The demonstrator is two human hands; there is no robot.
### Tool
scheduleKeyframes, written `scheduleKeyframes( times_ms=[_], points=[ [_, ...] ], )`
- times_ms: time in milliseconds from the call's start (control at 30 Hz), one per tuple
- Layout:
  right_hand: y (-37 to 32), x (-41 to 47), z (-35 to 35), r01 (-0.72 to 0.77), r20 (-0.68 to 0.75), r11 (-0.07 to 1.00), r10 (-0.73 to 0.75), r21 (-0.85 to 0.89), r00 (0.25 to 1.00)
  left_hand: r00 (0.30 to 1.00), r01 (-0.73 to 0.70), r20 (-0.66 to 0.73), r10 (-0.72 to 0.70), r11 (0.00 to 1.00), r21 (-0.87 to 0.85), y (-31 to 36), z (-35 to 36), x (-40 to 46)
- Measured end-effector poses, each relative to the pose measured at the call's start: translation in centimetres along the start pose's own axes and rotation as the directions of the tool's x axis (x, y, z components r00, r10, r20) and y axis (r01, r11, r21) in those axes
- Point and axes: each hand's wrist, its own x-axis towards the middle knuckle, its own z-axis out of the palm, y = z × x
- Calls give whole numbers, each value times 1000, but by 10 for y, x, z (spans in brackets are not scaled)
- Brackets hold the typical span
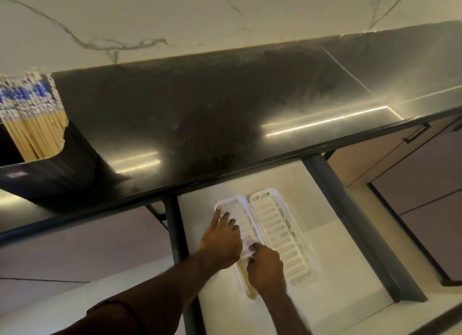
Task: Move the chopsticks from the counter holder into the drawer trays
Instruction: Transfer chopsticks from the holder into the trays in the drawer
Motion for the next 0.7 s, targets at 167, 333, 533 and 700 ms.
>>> scheduleKeyframes(
  times_ms=[167,333,533,700],
  points=[
    [-75,-14,-53,141,-188,986,-122,89,975,944,18,-307,-123,946,-324,-46,-69,-36],
    [-184,-50,-86,401,-420,915,-350,36,837,753,-132,-616,-232,864,-486,-135,-157,-109],
    [-328,-103,-78,559,-545,823,-422,105,724,569,-202,-724,-391,787,-583,-250,-206,-201],
    [-426,-116,-40,629,-503,771,-507,98,700,461,-161,-667,-585,684,-712,-338,-204,-244]
  ],
)
